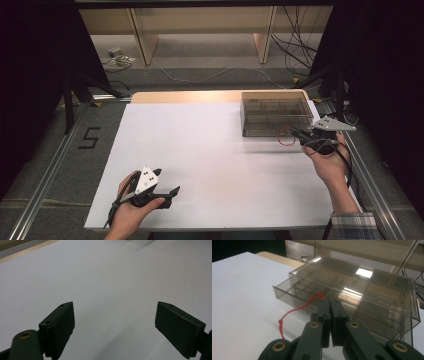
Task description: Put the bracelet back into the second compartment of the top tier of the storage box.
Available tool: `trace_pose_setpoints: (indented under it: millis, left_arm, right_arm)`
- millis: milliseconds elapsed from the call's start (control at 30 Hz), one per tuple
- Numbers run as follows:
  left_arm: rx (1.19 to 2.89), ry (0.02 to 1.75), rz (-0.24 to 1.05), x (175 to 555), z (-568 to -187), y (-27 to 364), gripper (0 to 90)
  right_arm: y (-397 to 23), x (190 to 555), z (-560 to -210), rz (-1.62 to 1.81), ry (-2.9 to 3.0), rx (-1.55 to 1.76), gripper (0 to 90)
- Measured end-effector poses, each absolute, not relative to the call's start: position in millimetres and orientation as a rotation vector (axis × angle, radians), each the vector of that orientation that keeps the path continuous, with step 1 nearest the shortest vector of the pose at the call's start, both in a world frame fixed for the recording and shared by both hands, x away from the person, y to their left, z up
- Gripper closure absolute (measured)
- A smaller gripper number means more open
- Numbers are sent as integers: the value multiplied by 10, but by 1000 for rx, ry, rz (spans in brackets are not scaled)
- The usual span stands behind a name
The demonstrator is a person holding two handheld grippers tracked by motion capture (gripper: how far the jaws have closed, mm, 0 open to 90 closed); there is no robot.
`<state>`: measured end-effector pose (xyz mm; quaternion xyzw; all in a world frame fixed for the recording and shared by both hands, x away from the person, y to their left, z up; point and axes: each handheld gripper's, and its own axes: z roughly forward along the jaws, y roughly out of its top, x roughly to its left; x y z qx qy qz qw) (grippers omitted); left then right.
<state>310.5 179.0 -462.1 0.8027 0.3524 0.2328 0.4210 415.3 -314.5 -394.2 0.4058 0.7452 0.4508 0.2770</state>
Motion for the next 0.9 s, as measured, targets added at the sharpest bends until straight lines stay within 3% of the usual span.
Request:
trace_pose_setpoints:
  millis: [900]
  left_arm:
    - [2003,885,583,3104,-4621,1792,161]
  right_arm:
    - [-3113,4281,-3912,1209,1986,1098,881]
